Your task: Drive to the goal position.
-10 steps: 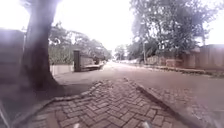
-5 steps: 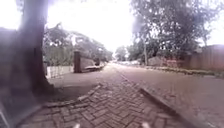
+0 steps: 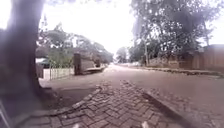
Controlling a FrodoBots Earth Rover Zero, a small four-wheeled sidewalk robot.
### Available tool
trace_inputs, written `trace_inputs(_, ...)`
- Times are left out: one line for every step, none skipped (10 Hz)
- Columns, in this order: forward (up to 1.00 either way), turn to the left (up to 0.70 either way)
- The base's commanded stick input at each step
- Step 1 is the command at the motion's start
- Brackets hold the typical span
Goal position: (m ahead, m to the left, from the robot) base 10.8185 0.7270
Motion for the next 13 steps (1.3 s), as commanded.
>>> trace_inputs(0.5, -0.34)
trace_inputs(0.5, 0.13)
trace_inputs(0.5, 0.07)
trace_inputs(0.5, 0.0)
trace_inputs(0.5, 0.0)
trace_inputs(0.5, 0.0)
trace_inputs(0.5, 0.0)
trace_inputs(0.5, 0.0)
trace_inputs(0.5, 0.0)
trace_inputs(0.5, 0.0)
trace_inputs(0.5, 0.0)
trace_inputs(0.5, 0.0)
trace_inputs(0.5, 0.0)
